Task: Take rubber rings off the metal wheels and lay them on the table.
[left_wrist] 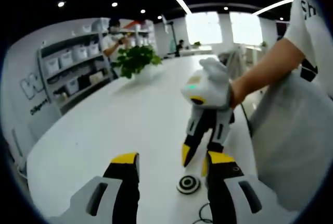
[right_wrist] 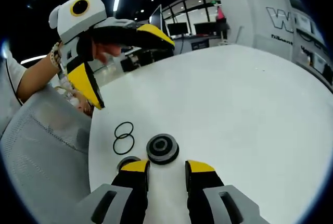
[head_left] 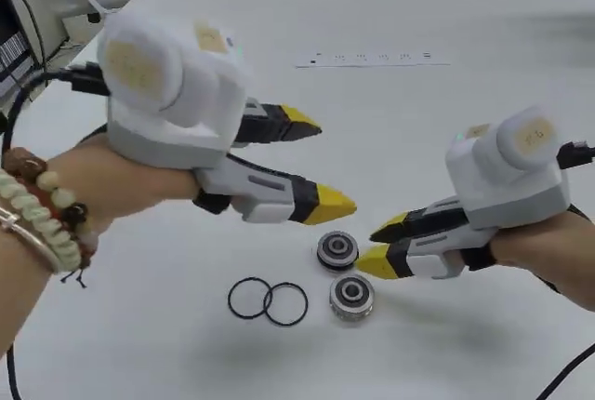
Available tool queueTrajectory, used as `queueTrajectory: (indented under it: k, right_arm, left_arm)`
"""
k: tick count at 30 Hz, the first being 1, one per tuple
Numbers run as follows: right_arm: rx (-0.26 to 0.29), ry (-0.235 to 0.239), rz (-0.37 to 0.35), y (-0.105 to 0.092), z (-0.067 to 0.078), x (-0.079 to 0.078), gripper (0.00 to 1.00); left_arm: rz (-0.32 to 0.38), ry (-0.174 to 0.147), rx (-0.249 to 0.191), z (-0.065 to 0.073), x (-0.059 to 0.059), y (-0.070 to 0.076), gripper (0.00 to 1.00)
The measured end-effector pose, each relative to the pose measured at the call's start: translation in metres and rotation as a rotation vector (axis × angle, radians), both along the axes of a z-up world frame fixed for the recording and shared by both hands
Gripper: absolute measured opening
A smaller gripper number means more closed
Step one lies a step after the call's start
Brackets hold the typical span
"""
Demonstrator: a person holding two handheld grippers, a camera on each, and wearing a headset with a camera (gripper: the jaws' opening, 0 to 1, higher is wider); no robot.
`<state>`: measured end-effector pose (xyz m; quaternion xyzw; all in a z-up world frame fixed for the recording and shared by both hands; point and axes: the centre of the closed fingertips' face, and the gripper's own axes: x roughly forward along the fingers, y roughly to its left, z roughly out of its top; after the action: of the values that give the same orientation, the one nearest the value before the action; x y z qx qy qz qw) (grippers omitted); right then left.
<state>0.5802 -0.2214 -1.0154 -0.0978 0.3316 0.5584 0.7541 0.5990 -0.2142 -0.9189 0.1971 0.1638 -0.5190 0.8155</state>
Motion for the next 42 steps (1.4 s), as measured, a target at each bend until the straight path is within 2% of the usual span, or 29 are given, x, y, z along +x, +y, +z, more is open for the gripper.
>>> queueTrajectory:
  k: [2, 3, 5, 6, 8, 9, 11, 15, 19, 21, 22, 23, 25, 28, 29, 31, 42]
  right_arm:
    - [-0.004, -0.003, -0.002, 0.000, -0.001, 0.001, 0.25]
    - [-0.005, -0.006, -0.002, 0.000, -0.001, 0.001, 0.25]
    - [-0.009, -0.006, -0.005, 0.000, -0.003, 0.001, 0.25]
    - [-0.010, -0.005, -0.005, 0.000, -0.004, 0.001, 0.25]
    - [-0.011, -0.002, -0.005, 0.001, -0.005, 0.001, 0.25]
    - [-0.013, -0.001, -0.005, 0.001, -0.006, 0.001, 0.25]
    - [-0.019, -0.004, -0.001, 0.001, -0.007, 0.001, 0.25]
    - [-0.024, -0.010, 0.002, 0.001, -0.008, 0.002, 0.24]
    - [-0.024, -0.015, 0.002, 0.001, -0.007, 0.003, 0.24]
    - [-0.020, -0.013, 0.000, 0.001, -0.007, 0.004, 0.24]
    - [-0.020, -0.013, -0.002, 0.002, -0.007, 0.004, 0.24]
    - [-0.019, -0.014, -0.004, 0.002, -0.007, 0.004, 0.24]
    - [-0.014, -0.012, -0.007, 0.002, -0.006, 0.004, 0.23]
    - [-0.008, -0.009, -0.010, 0.004, -0.006, 0.003, 0.22]
    - [-0.009, -0.009, -0.009, 0.004, -0.006, 0.003, 0.22]
    - [-0.010, -0.006, -0.004, 0.005, -0.007, 0.001, 0.22]
    - [-0.025, -0.026, 0.020, 0.008, -0.010, 0.001, 0.17]
  left_arm:
    - [0.004, -0.008, -0.004, -0.012, -0.001, -0.002, 0.47]
    - [0.017, -0.007, -0.022, -0.017, 0.000, -0.003, 0.44]
    - [0.038, 0.029, -0.041, -0.028, -0.002, -0.003, 0.40]
    - [0.036, 0.045, -0.023, -0.036, -0.003, -0.002, 0.39]
    - [0.019, 0.035, 0.023, -0.046, -0.004, 0.001, 0.35]
    - [0.022, 0.036, 0.032, -0.052, -0.004, 0.001, 0.34]
    - [0.036, 0.068, 0.062, -0.064, -0.005, 0.004, 0.31]
    - [0.035, 0.066, 0.088, -0.072, -0.004, 0.005, 0.27]
    - [0.064, 0.118, 0.091, -0.082, -0.003, 0.008, 0.24]
    - [0.067, 0.123, 0.106, -0.086, -0.003, 0.010, 0.23]
    - [0.073, 0.128, 0.107, -0.088, -0.003, 0.011, 0.23]
    - [0.104, 0.153, 0.069, -0.086, -0.003, 0.009, 0.22]
    - [0.115, 0.173, 0.076, -0.089, -0.002, 0.010, 0.20]
    - [0.094, 0.159, 0.096, -0.091, -0.006, 0.009, 0.18]
    - [0.089, 0.154, 0.091, -0.091, -0.006, 0.008, 0.17]
    - [0.087, 0.161, 0.093, -0.092, -0.007, 0.007, 0.15]
    - [0.107, 0.160, 0.058, -0.092, -0.007, 0.004, 0.14]
